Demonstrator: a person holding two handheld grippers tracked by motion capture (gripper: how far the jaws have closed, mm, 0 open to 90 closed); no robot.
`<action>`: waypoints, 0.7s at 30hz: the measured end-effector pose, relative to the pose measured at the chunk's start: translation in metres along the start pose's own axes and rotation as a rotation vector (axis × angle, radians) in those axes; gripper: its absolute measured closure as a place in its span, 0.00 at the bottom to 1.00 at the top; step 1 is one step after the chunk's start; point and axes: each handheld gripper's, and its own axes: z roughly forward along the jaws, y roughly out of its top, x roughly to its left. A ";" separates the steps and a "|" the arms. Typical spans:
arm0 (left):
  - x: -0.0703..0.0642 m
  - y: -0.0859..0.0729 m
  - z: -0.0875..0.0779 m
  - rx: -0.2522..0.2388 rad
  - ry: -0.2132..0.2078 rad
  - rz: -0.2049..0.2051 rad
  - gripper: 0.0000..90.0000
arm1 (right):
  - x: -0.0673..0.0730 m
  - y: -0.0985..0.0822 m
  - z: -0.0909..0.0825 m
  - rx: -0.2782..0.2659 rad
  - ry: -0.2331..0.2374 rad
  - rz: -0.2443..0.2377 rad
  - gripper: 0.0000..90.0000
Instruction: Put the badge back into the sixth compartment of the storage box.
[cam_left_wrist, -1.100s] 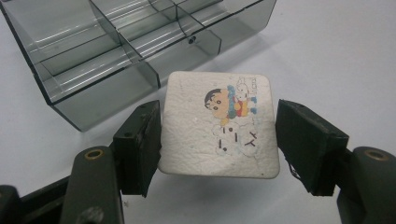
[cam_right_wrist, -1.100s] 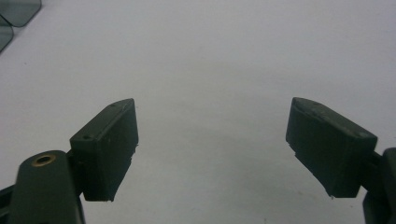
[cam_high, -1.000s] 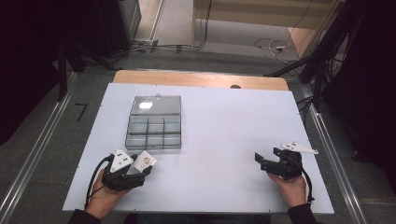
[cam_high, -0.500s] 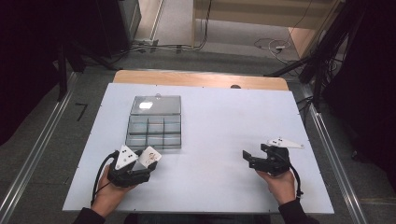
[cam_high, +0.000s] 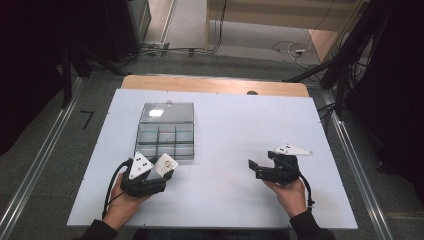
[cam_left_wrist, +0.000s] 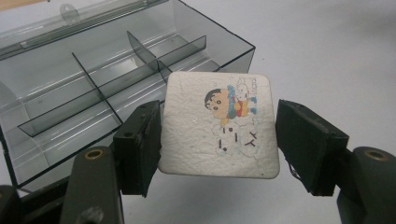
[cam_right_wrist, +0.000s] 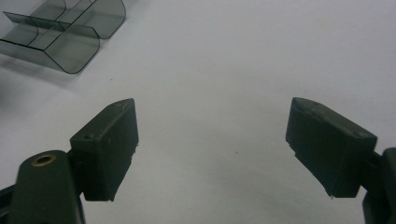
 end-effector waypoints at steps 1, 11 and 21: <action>0.000 0.000 0.000 -0.002 -0.001 -0.001 0.37 | 0.001 0.001 0.001 -0.002 0.002 -0.001 0.17; -0.003 0.004 0.004 -0.008 -0.008 0.007 0.37 | 0.010 0.005 0.008 0.006 0.022 -0.017 0.17; -0.010 0.008 0.007 -0.021 -0.010 0.028 0.37 | 0.020 0.010 0.014 0.005 0.048 -0.030 0.17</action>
